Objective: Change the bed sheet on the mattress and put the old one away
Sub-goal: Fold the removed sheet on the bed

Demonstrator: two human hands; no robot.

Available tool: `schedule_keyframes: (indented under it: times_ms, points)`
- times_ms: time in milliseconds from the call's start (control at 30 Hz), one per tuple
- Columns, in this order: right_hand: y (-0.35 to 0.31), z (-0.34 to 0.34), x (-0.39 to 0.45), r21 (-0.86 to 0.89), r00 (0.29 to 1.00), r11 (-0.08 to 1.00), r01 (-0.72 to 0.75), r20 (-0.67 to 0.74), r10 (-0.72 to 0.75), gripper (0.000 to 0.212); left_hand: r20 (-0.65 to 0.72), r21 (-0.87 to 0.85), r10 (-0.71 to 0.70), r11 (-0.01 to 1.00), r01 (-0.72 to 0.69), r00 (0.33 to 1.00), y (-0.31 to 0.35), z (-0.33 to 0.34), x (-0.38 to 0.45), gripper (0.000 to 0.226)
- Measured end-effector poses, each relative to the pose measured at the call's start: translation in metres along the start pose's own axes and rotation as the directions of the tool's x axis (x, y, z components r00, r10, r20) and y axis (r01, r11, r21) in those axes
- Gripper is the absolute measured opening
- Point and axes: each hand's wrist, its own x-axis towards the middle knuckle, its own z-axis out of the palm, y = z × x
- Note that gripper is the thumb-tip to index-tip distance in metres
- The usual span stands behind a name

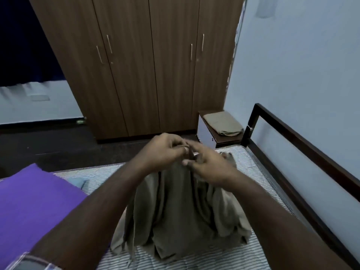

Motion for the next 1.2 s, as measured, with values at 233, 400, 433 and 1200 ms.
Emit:
schedule_keyframes:
  times_ms: [233,400,433,1200]
  points:
    - [0.019,-0.02,0.0,0.039,0.965,0.992,-0.124,-0.227,0.129,0.023,0.118,-0.327,-0.046,0.941,0.083,0.992,-0.035,0.008,-0.029,0.023]
    - [0.024,-0.044,0.015,0.017,0.902,0.987,-0.16,-0.405,0.153,0.021,0.089,-0.467,-0.092,0.875,0.123,0.992,-0.067,0.013,-0.055,0.021]
    - [0.025,-0.048,0.017,0.0,0.895,0.985,-0.17,-0.419,0.154,0.021,0.077,-0.485,-0.089,0.867,0.115,0.993,-0.07,0.013,-0.058,0.019]
    - [-0.018,0.001,0.014,-0.321,0.979,0.945,0.055,0.204,0.012,0.015,0.046,-0.297,0.102,0.951,-0.084,0.994,-0.039,0.004,-0.044,0.01]
